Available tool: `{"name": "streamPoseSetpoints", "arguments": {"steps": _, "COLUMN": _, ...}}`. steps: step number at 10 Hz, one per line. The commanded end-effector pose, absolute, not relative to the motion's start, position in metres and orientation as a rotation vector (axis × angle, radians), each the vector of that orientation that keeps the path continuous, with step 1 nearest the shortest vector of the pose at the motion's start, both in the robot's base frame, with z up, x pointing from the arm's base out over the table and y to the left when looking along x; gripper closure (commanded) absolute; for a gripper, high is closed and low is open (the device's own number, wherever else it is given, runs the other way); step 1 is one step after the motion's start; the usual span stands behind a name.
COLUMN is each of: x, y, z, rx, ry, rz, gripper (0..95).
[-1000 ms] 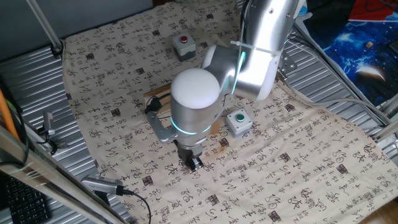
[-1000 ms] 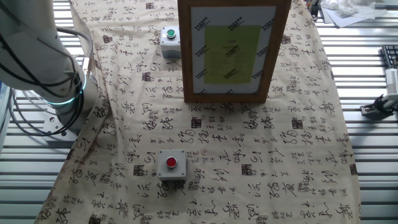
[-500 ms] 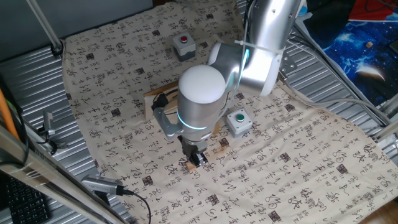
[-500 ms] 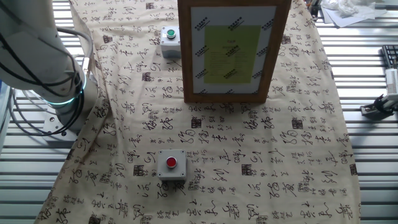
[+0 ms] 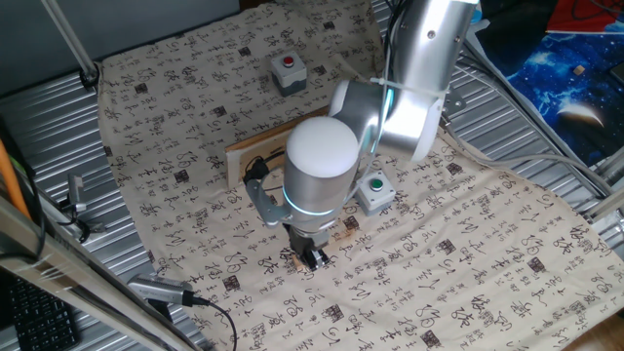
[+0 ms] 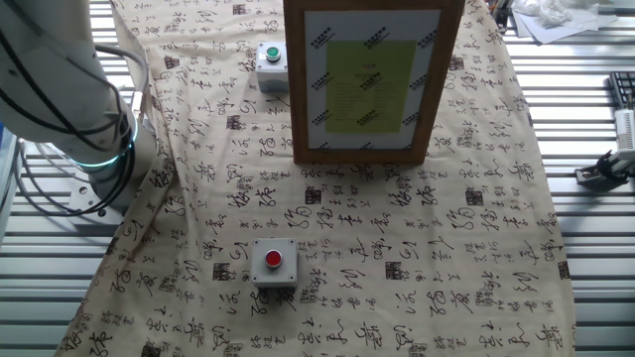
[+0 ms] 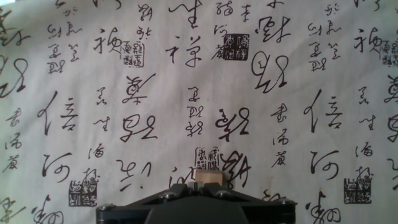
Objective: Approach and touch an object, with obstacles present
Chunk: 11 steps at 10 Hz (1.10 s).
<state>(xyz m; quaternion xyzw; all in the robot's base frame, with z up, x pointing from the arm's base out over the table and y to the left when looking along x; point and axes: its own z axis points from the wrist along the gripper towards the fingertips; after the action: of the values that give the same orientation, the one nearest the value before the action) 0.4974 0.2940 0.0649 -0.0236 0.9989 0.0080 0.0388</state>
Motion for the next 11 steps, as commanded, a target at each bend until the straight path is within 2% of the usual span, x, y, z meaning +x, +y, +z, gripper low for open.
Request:
{"name": "streamPoseSetpoints", "arguments": {"steps": 1, "x": 0.4986, "y": 0.2935, "z": 0.0624, "rx": -0.074, "ry": 3.061, "rz": 0.022, "gripper": 95.0}}
{"name": "streamPoseSetpoints", "arguments": {"steps": 11, "x": 0.5, "y": 0.2927, "z": 0.0525, "rx": -0.078, "ry": 3.056, "rz": 0.017, "gripper": 95.0}}
